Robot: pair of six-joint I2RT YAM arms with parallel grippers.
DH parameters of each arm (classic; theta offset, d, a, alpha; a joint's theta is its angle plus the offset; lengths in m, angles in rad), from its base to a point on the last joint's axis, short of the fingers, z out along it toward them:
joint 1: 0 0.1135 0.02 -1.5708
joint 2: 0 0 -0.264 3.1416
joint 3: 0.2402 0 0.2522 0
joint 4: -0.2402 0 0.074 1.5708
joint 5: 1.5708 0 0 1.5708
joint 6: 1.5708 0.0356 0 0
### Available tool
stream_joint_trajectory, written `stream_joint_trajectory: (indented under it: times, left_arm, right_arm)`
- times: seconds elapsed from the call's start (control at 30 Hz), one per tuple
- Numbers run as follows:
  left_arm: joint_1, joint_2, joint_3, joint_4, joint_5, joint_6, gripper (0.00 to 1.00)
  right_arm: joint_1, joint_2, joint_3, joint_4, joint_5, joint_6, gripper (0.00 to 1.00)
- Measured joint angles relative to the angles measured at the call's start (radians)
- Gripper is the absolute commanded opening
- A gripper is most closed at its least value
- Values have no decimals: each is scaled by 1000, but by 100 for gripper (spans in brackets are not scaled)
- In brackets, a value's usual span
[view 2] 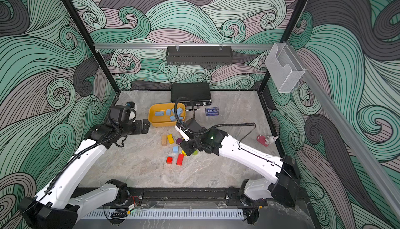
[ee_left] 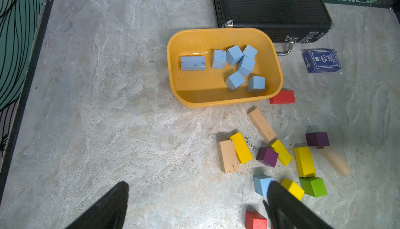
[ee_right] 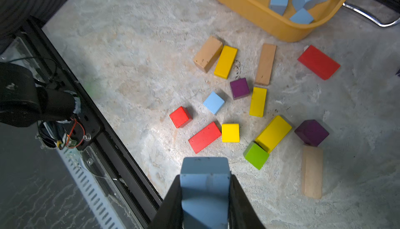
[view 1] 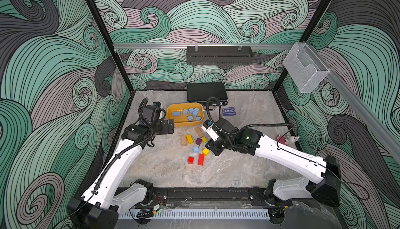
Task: Pick out the blue building blocks
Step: Pick up the building block from the center of the board, then place the building block in the storage box.
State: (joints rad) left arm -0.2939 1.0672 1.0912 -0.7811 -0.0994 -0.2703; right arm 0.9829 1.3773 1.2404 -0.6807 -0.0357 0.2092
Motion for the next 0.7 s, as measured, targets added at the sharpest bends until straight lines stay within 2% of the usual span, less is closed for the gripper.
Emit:
stream_joint_trajectory:
  times: [0.23,0.7]
  left_arm:
    - [13,45,49,-9,1,17,99]
    - [104,168,87,29,47,31,99]
  right_arm:
    - [-57,132,158,-13,-35,-17,0]
    - [-119,450,517,-50,-43,-91,0]
